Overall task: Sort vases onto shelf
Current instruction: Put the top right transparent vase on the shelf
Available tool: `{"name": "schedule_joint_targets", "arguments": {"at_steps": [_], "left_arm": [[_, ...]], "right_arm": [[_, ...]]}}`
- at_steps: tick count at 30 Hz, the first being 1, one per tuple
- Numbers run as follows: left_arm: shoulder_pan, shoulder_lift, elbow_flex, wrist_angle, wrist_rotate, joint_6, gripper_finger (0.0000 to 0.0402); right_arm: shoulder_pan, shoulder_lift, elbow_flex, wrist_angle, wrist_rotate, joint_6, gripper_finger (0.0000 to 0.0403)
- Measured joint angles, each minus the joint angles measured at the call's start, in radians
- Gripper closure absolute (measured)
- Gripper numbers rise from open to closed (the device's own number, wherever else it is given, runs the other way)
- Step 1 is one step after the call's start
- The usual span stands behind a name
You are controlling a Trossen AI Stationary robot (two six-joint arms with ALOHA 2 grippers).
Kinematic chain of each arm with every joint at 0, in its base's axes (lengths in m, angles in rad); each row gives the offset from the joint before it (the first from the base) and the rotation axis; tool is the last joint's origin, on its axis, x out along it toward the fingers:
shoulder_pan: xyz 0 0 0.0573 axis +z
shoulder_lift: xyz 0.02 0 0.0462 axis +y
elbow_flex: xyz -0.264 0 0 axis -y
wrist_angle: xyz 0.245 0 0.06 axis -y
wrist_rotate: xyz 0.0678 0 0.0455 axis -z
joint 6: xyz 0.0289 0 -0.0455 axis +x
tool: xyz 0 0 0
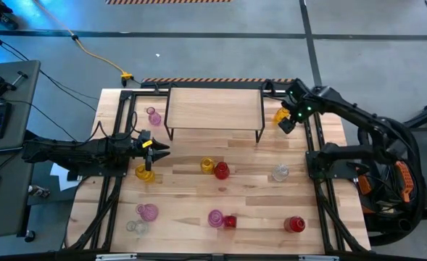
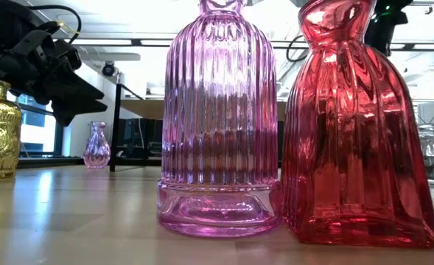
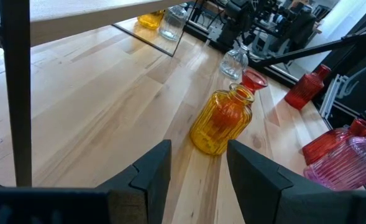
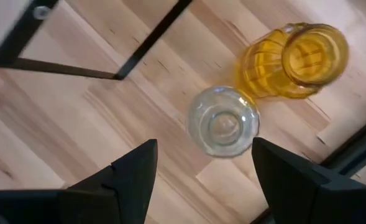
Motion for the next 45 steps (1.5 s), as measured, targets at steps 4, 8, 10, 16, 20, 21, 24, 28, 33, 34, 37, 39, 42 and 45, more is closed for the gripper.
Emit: {"name": "schedule_joint_targets", "arguments": {"at_steps": [4, 8, 10, 16, 20, 21, 24, 28, 33, 34, 37, 39, 42, 45], "left_arm": [[0.0, 0.0, 0.0, 0.0, 0.0, 0.0, 0.0254], [0.0, 0.0, 0.0, 0.0, 0.0, 0.0, 0.0254], [0.0, 0.0, 0.0, 0.0, 0.0, 0.0, 0.0254], [0.0, 0.0, 0.0, 0.0, 0.0, 0.0, 0.0254], [0.0, 0.0, 0.0, 0.0, 0.0, 0.0, 0.0254], [0.0, 0.0, 0.0, 0.0, 0.0, 0.0, 0.0254], [0.0, 0.0, 0.0, 0.0, 0.0, 0.0, 0.0254], [0.0, 0.0, 0.0, 0.0, 0.0, 0.0, 0.0254], [0.0, 0.0, 0.0, 0.0, 0.0, 0.0, 0.0254], [0.0, 0.0, 0.0, 0.0, 0.0, 0.0, 0.0254], [0.0, 0.0, 0.0, 0.0, 0.0, 0.0, 0.0254], [0.0, 0.0, 0.0, 0.0, 0.0, 0.0, 0.0254], [0.0, 0.0, 0.0, 0.0, 0.0, 0.0, 0.0254], [0.0, 0.0, 0.0, 0.0, 0.0, 0.0, 0.0254]], "right_arm": [[0.0, 0.058, -0.003, 0.011, 0.007, -0.026, 0.016], [0.0, 0.1, -0.003, 0.015, 0.01, -0.044, 0.016], [0.0, 0.111, -0.003, 0.021, 0.013, -0.045, 0.016], [0.001, 0.118, -0.002, 0.038, 0.024, -0.047, 0.016], [0.002, 0.118, -0.002, 0.025, 0.024, -0.042, 0.016], [0.007, 0.118, -0.002, 0.022, 0.024, -0.042, 0.016], [0.031, 0.118, -0.002, 0.015, 0.042, -0.044, 0.016], [0.054, 0.118, -0.002, 0.017, 0.07, -0.044, 0.016], [0.069, 0.117, -0.002, 0.018, 0.078, -0.046, 0.016], [0.069, 0.117, -0.001, 0.017, 0.083, -0.048, 0.016], [0.069, 0.117, 0.019, 0.003, 0.103, -0.048, 0.016], [0.069, 0.117, 0.041, -0.008, 0.104, -0.049, 0.016], [0.072, 0.116, 0.053, -0.017, 0.095, -0.052, 0.016], [0.085, 0.116, 0.045, -0.025, 0.083, -0.052, 0.016]]}}
